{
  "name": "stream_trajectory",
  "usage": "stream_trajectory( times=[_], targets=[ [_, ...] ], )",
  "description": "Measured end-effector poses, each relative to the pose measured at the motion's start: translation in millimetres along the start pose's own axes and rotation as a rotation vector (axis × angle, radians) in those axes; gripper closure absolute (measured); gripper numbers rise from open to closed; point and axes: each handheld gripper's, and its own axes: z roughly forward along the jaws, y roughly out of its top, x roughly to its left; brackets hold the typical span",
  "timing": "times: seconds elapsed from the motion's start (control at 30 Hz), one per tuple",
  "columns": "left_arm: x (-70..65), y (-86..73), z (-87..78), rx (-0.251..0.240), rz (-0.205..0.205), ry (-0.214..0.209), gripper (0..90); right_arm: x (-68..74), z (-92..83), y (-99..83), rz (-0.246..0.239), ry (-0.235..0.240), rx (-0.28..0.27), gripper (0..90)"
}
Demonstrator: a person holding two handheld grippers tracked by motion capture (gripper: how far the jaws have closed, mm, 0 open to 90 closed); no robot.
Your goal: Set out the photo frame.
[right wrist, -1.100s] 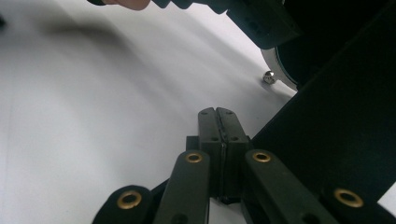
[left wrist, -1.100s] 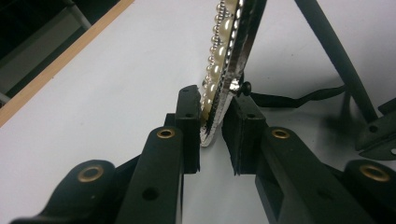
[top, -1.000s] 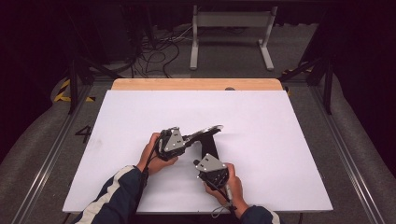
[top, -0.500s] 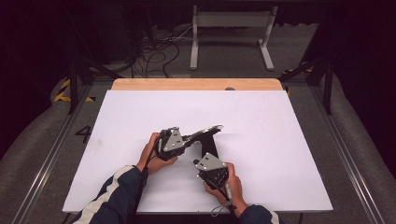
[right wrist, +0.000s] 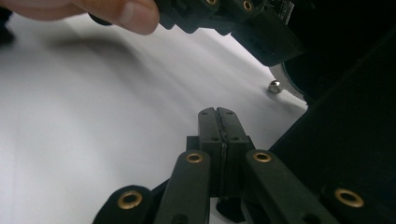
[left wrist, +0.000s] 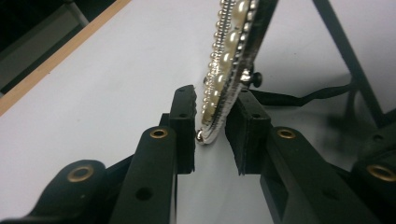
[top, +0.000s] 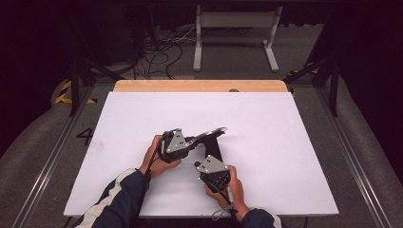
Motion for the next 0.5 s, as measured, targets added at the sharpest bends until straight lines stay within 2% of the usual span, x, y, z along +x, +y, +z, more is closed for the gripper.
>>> stream_trajectory(
  times=[0.07,0.2,0.33,0.4,0.47,0.5],
  targets=[
    [-0.3,-0.4,1.5,0.006,0.008,-0.001,72.3,0.6,0.0,-0.3,0.001,-0.008,-0.001,90.0],
    [-2.4,-0.2,3.7,0.013,0.014,-0.004,78.0,0.9,-0.8,-0.4,-0.005,-0.025,-0.003,90.0],
    [-2.8,0.4,3.7,0.018,0.025,-0.002,78.5,0.2,0.8,-1.4,-0.007,-0.04,0.002,90.0],
    [-3.4,0.6,3.3,0.022,0.027,0.004,78.6,-0.3,1.1,-2.3,-0.007,-0.041,0.006,90.0],
    [-5.2,1.4,2.7,0.031,0.039,0.017,78.9,-2.3,1.7,-5.1,0.022,-0.021,0.006,90.0],
    [-5.8,1.7,2.6,0.034,0.047,0.022,79.0,-2.1,1.3,-5.0,0.019,-0.023,0.006,90.0]
  ],
)
